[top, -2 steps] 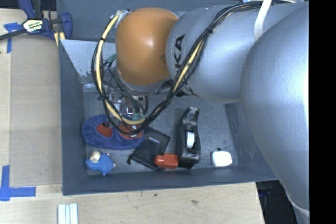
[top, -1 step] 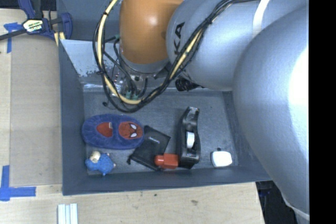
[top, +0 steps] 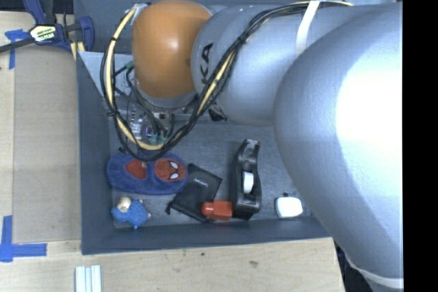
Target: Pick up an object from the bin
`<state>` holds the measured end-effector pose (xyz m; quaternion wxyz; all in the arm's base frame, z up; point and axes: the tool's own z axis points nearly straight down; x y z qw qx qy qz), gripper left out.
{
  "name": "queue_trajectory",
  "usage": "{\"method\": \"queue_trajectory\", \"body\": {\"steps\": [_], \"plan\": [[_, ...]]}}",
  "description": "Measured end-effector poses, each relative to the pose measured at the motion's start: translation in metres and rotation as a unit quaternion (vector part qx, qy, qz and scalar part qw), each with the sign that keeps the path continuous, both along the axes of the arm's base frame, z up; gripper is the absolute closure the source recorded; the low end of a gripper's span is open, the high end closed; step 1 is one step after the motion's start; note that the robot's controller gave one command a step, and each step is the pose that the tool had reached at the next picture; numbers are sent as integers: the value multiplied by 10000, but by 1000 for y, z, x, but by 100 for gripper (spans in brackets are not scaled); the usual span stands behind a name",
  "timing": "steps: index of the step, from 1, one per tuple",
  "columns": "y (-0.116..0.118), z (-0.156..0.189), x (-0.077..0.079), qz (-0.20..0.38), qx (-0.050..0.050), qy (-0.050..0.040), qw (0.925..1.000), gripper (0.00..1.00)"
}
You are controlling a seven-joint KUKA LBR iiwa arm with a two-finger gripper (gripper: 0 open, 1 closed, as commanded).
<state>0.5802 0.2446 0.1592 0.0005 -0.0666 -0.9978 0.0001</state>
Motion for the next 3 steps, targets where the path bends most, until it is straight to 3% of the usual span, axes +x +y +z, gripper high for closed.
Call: {"method": "queue_trajectory", "body": {"steps": [1, 2, 3], "plan": [[-35, -64, -14, 1698, 6, -23, 9855, 100], [-34, 72, 32, 1711, 10, -78, 9852, 100], [-3, 15, -2, 2906, 7, 4, 9569, 100]]}}
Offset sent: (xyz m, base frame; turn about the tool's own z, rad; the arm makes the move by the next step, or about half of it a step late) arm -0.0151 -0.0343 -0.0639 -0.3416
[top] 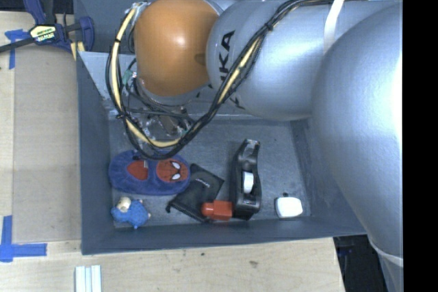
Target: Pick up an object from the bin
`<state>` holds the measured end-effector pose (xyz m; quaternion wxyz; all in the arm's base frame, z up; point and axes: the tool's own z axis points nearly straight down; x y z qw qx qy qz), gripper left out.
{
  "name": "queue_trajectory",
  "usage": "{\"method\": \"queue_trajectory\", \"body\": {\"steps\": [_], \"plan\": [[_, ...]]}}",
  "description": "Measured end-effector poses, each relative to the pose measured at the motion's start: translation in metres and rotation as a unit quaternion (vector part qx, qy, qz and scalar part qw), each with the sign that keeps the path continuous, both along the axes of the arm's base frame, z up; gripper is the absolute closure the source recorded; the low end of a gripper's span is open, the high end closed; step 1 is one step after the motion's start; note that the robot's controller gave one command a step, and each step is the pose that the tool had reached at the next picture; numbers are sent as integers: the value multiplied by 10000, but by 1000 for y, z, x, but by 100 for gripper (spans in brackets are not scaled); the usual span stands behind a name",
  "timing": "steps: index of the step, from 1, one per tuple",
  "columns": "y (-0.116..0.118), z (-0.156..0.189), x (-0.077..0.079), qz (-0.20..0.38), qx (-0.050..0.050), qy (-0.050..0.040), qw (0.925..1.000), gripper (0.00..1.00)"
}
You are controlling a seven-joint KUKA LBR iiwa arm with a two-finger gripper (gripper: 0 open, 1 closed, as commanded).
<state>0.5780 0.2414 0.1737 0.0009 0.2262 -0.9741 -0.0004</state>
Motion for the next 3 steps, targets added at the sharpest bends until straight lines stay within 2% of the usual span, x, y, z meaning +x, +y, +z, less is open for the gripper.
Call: {"method": "queue_trajectory", "body": {"steps": [1, 2, 3], "plan": [[-1, 2, 2, -20, 5, -19, 10000, 0], [-33, -92, -54, -921, -1, -8, 9957, 0], [-32, -87, -52, -917, 10, -24, 9958, 100]]}}
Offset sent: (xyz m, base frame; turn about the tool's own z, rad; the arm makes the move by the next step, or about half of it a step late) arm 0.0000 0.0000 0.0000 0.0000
